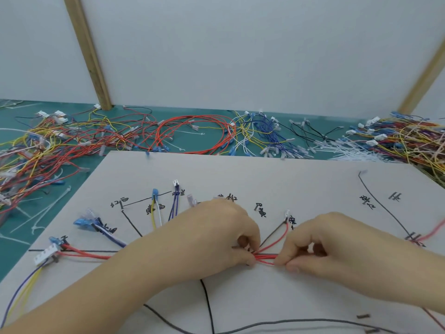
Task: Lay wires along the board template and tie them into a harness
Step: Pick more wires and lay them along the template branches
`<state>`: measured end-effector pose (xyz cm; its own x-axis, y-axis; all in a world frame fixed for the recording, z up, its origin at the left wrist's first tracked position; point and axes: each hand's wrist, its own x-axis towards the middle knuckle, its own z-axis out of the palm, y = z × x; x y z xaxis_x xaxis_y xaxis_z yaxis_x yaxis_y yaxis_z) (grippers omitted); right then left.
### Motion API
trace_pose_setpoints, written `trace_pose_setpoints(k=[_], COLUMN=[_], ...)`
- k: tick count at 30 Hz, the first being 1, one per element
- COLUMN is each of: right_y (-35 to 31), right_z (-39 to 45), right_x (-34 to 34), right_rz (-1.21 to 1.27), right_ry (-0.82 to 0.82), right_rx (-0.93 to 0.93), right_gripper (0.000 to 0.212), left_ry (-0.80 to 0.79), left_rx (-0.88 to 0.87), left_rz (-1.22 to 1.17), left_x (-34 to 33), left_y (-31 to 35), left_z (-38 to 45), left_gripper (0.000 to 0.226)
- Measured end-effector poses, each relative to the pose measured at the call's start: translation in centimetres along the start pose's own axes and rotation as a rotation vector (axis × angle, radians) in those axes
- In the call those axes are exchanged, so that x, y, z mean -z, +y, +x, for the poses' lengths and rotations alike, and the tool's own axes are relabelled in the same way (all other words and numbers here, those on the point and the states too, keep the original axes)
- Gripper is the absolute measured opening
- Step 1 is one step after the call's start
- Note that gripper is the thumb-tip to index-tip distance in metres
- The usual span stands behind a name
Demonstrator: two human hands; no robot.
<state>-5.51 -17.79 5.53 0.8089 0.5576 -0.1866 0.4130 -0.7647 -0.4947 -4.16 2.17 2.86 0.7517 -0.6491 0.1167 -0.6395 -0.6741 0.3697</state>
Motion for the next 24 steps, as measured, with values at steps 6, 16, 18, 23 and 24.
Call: trace_pose_setpoints(k=[6, 16, 18, 23, 24], right_y=[2.3, 5.4, 5.8, 6.6, 6.5], right_z=[-0.5, -1.3, -0.9, -0.7, -0.7], right_x=[3.3, 4.6, 4.5, 5.1, 5.1], right_rz=[0.048, 0.176, 0.186, 0.122, 0.093], right_ry=[-0.027, -0.112, -0.115, -0.175, -0.197], right_rx=[-0.094, -0.265, -0.283, -0.317, -0.320], right_gripper=[0.021, 0.016, 0.018, 0.019, 0.020], left_ry=[0.028, -0.002, -0.007, -0.009, -0.012], left_rx=[0.036, 0.032, 0.029, 0.020, 0.019], left_rz=[-0.096, -0.077, -0.071, -0.043, -0.041], left_x=[-0.5, -0.8, -0.8, -0.8, -0.7], left_y=[0.2, 0.5, 0.5, 0.6, 0.6], left_z=[0.3, 0.4, 0.4, 0.4, 0.4], left_gripper=[0.004, 0.013, 0.017, 0.019, 0.018])
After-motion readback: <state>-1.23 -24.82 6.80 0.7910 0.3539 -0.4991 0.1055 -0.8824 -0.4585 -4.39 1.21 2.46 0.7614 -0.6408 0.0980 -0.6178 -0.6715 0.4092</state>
